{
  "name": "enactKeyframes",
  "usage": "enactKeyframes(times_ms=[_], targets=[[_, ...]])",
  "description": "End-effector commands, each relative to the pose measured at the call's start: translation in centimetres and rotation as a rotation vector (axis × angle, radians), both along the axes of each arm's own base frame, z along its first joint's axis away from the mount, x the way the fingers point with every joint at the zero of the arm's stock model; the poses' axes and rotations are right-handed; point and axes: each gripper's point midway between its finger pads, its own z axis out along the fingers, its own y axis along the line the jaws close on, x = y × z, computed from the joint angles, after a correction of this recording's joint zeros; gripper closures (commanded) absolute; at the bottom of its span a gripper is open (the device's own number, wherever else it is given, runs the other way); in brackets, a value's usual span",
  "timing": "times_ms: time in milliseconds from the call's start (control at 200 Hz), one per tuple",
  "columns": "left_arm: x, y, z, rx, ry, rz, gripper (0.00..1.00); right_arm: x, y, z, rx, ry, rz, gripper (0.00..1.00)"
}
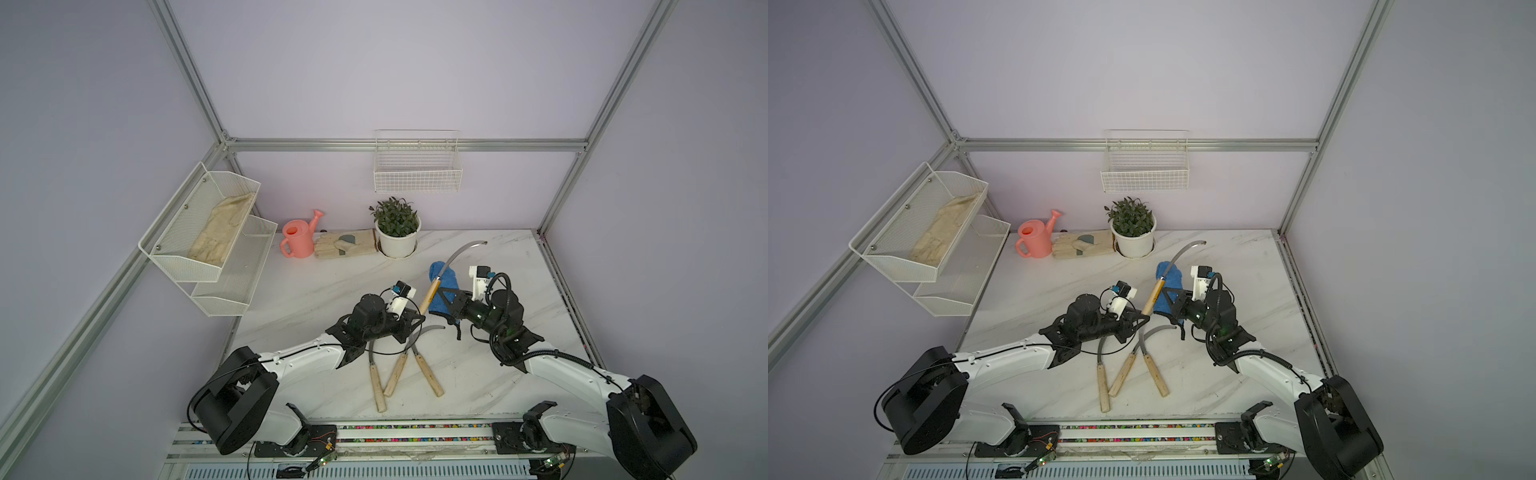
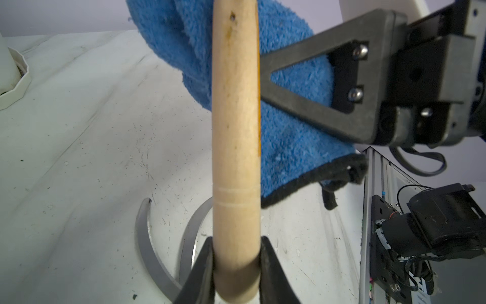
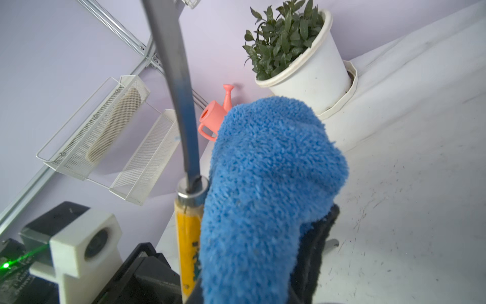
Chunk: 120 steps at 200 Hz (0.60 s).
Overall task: Wipe small sickles with rags
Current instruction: Wipe the small sickle.
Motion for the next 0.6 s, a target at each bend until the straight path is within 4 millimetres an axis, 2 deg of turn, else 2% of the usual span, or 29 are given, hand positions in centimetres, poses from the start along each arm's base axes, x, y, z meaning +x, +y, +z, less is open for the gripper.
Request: enactKeyframes(times_ms=[0, 75, 270, 330, 365, 555, 595], targets=[[0.6, -0.6, 1.9, -0.016, -0.048, -0.01, 1.0, -0.6, 1.6, 2.9, 0.066, -0.094, 0.104, 1.0], [0.7, -0.6, 2.0, -0.017, -0.052, -0.008, 1.0, -1.0, 2.1, 2.0, 0.075, -0.083, 0.146, 1.0], [0.8, -0.5, 2.0, -0.016, -0.05, -0.001, 1.0, -2.3, 3.9, -2.5, 0.07, -0.004, 0.221, 1.0], [0.9, -0.4, 1.9, -0.014, -0.047, 0.005, 1.0, -3.1, 4.5, -2.9, 0.069, -0.011, 0.24, 1.0], [0.9, -0.4, 1.9, -0.013, -0.047, 0.005, 1.0, -3.4, 5.0, -4.1, 0.055, 0.012, 0.249, 1.0], [1.0, -0.3, 1.7, -0.005, -0.046, 0.015, 1.0, -4.0, 5.4, -3.7, 0.05, -0.004, 0.251, 1.0], [1.0, -0.3, 1.7, -0.005, -0.045, 0.014, 1.0, -4.0, 5.2, -2.3, 0.058, -0.034, 0.238, 1.0]])
